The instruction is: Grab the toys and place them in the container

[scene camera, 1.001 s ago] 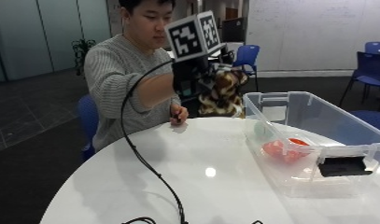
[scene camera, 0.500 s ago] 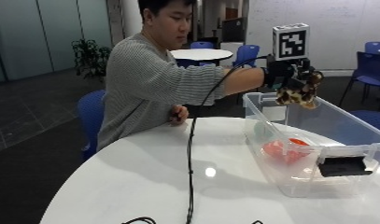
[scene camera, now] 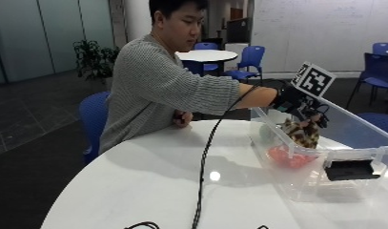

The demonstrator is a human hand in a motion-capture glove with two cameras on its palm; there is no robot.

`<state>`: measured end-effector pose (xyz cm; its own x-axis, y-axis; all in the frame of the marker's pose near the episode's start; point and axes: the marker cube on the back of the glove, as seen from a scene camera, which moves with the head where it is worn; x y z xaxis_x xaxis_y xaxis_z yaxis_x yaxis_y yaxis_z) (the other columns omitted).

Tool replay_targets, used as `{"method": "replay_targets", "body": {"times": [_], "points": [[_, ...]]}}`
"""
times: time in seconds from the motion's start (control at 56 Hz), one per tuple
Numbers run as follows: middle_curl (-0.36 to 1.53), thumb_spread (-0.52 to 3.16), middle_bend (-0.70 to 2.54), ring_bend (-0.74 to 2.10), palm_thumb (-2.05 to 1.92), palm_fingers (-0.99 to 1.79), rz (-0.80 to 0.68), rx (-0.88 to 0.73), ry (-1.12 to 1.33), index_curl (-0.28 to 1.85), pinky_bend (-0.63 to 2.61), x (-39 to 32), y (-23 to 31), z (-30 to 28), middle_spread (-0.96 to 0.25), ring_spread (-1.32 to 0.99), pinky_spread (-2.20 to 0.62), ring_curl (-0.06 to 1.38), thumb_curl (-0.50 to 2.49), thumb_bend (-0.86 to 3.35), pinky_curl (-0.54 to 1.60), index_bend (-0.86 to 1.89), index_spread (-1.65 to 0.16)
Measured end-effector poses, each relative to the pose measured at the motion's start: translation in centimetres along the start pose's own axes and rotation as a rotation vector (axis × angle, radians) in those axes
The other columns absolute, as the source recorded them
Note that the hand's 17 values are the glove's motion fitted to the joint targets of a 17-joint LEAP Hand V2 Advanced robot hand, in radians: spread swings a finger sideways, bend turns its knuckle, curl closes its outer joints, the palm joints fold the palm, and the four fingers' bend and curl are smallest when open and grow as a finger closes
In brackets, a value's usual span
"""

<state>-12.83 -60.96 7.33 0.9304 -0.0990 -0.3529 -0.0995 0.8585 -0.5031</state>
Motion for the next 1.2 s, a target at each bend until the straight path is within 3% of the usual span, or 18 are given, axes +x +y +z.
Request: {"method": "replay_targets", "body": {"times": [0.036, 0.107, 0.393, 0.536, 0.625, 0.679, 0.751, 0.965, 1.197], "points": [[0.80, 1.12, 0.38, 0.58, 0.13, -0.32, 0.002, -0.023, -0.032, 0.91, 1.41, -0.2, -0.1, 0.4, -0.34, -0.40, -0.16, 0.63, 0.66, -0.12, 0.50, 0.07, -0.39], [0.70, 1.11, 0.15, 0.44, 0.00, -0.38, -0.010, -0.015, -0.061, 0.76, 1.46, -0.2, 0.1, 0.5, -0.27, -0.31, -0.09, 0.55, 0.59, -0.10, 0.48, 0.01, -0.39], [0.47, 1.12, 0.10, 0.29, -0.05, -0.27, -0.046, 0.073, -0.076, 0.46, 1.39, 1.1, 3.5, -1.2, -0.15, -0.13, 0.02, 0.47, 0.42, -0.05, 0.43, 0.06, -0.36], [0.40, 1.13, 0.11, 0.26, -0.08, -0.25, 0.024, 0.184, -0.160, 0.38, 1.33, 3.6, 8.8, -2.8, -0.13, -0.09, 0.03, 0.46, 0.36, -0.07, 0.40, 0.08, -0.35], [0.37, 1.13, 0.11, 0.23, -0.10, -0.24, 0.020, 0.284, -0.151, 0.35, 1.27, 9.9, 15.6, -3.4, -0.13, -0.08, 0.04, 0.45, 0.32, -0.08, 0.38, 0.10, -0.34], [0.35, 1.13, 0.12, 0.21, -0.10, -0.22, 0.029, 0.340, 0.123, 0.33, 1.25, 15.7, 19.9, -2.0, -0.14, -0.08, 0.04, 0.44, 0.30, -0.08, 0.37, 0.11, -0.35], [0.34, 1.14, 0.13, 0.19, -0.10, -0.18, 0.029, 0.401, 0.200, 0.32, 1.20, 18.7, 24.8, -0.3, -0.14, -0.08, 0.04, 0.43, 0.28, -0.07, 0.35, 0.14, -0.35], [0.31, 1.17, 0.15, 0.18, -0.09, -0.13, 0.123, 0.500, -0.005, 0.31, 1.12, 18.3, 34.2, 5.3, -0.15, -0.08, 0.04, 0.41, 0.22, -0.07, 0.32, 0.15, -0.36], [0.29, 1.20, 0.16, 0.18, -0.09, -0.11, 0.026, 0.592, -0.082, 0.31, 1.06, 9.5, 43.9, 18.3, -0.14, -0.08, 0.05, 0.38, 0.19, -0.06, 0.31, 0.16, -0.37]]}}
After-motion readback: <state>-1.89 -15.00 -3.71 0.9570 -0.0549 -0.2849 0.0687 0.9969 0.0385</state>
